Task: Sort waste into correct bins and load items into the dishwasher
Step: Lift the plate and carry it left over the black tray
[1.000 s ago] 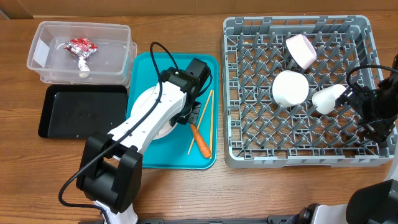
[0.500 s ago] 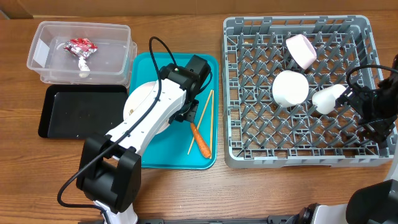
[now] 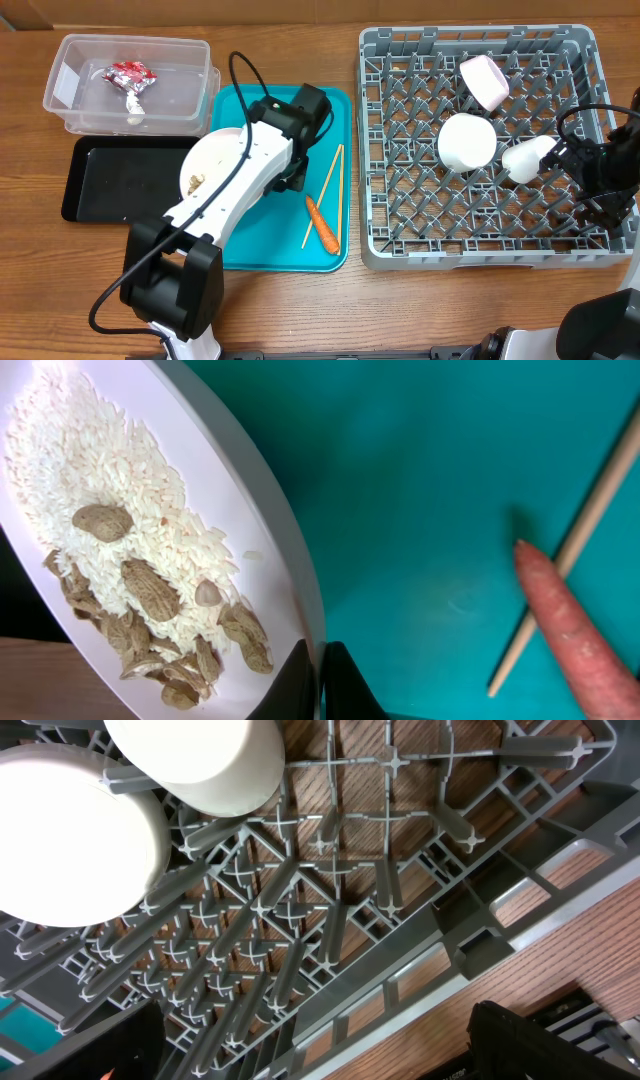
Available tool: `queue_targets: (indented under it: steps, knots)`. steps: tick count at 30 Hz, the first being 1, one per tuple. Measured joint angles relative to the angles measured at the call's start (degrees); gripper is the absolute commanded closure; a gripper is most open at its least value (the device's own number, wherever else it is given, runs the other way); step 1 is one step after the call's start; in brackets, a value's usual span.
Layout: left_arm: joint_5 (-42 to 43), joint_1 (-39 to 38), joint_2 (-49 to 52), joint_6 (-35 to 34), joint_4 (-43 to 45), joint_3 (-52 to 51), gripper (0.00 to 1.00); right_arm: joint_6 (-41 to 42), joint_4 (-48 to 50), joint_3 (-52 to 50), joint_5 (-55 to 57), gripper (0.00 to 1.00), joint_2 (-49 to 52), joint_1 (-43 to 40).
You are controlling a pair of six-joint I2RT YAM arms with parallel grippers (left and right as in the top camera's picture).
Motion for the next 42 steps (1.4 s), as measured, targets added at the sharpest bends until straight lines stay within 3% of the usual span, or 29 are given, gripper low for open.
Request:
queue_targets:
  steps: [13, 22, 42]
  knots:
    - [4.0, 9.6, -1.0, 0.2, 1.0, 0.1, 0.96, 0.0, 0.0, 0.0, 0.0, 0.0, 0.0, 0.0]
    - [18.9, 20.3, -4.3, 6.6, 2.1, 0.2, 0.96, 0.0, -0.3, 0.0, 0.0, 0.0, 0.0, 0.0]
    - [38.0, 37.9, -4.4, 17.2, 3.8, 0.2, 0.96, 0.0, -0.8, 0.0, 0.0, 0.0, 0.0, 0.0]
